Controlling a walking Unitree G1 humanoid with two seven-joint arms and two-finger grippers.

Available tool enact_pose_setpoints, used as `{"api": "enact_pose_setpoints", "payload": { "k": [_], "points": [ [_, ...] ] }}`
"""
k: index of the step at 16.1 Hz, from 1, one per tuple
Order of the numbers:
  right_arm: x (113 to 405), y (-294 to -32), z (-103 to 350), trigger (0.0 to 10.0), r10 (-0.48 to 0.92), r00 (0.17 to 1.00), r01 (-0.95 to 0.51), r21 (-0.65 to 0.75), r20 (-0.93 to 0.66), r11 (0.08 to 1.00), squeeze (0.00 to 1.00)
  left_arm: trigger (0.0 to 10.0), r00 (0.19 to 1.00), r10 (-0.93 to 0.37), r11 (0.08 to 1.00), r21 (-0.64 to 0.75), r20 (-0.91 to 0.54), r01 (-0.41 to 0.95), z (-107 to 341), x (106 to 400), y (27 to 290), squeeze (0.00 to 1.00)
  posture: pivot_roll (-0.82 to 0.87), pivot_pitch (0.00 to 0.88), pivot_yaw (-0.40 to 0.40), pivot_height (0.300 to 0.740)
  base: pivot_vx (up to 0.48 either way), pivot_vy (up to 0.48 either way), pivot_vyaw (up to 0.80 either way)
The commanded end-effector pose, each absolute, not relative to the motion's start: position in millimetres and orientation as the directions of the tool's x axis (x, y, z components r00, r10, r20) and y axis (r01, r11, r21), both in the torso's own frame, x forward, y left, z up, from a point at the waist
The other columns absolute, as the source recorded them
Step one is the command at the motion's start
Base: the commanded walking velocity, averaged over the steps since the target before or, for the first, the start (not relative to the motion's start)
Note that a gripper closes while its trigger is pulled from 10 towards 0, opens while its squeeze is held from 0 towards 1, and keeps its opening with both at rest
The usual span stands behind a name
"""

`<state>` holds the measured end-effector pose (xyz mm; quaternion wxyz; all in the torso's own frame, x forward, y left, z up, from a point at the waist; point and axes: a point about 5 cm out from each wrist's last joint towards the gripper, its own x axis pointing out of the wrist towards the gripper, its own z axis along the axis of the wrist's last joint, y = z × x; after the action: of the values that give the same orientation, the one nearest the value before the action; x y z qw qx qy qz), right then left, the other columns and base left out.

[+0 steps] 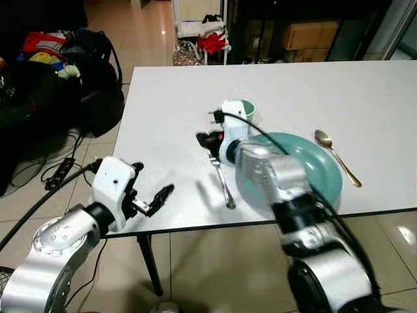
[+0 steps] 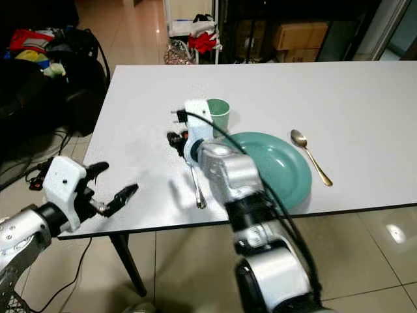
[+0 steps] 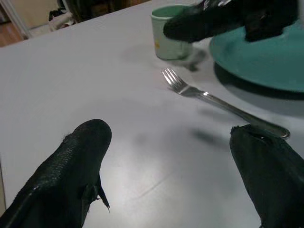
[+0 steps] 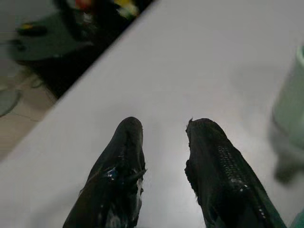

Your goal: Setting the table

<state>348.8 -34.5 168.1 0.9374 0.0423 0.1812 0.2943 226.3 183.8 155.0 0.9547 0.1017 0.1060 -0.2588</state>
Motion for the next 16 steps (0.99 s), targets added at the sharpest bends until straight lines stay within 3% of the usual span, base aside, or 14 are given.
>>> {"api": "enact_pose_setpoints", "payload": {
  "k": [1,2,5,9,11,14,16],
  "points": [
    [342,-34,177,10.0,0.629,0.731,-0.610,0.159,-0.266,0.776,0.00,10.0,0.847,-0.471,0.847,0.140,-0.249,0.512,156,229,185,0.00,0.12,0.000,0.024,0.740,0.000,0.000,0.00],
    [339,-37,179,10.0,0.635,0.727,-0.622,0.143,-0.259,0.770,0.00,10.0,0.846,-0.472,0.847,0.140,-0.247,0.513,156,230,185,0.00,0.12,0.000,0.025,0.740,0.000,0.000,0.00],
    [314,-83,181,10.0,0.595,0.766,-0.624,-0.060,-0.242,0.779,0.00,10.0,0.826,-0.516,0.827,0.117,-0.227,0.550,155,230,170,0.00,0.10,0.000,0.027,0.740,0.000,0.000,0.00],
    [277,-130,179,10.0,0.583,0.742,-0.668,-0.290,-0.332,0.685,0.00,10.0,0.779,-0.581,0.784,0.095,-0.236,0.613,150,228,155,0.00,0.05,0.000,0.042,0.740,0.000,0.000,0.00],
    [263,-144,173,10.0,0.584,0.700,-0.710,-0.307,-0.411,0.634,0.00,10.0,0.766,-0.597,0.772,0.090,-0.237,0.629,149,229,150,0.00,0.04,0.000,0.047,0.740,0.000,0.000,0.00],
    [230,-168,162,10.0,0.566,0.546,-0.831,-0.314,-0.618,0.460,0.00,10.0,0.719,-0.650,0.724,0.084,-0.247,0.684,150,224,143,0.00,0.03,0.000,0.047,0.740,0.000,0.000,0.00],
    [219,-179,157,10.0,0.526,0.471,-0.873,-0.292,-0.708,0.390,0.00,10.0,0.655,-0.695,0.664,0.086,-0.297,0.743,147,216,143,0.00,0.03,0.000,0.044,0.740,0.000,0.000,0.00]
  ]
}}
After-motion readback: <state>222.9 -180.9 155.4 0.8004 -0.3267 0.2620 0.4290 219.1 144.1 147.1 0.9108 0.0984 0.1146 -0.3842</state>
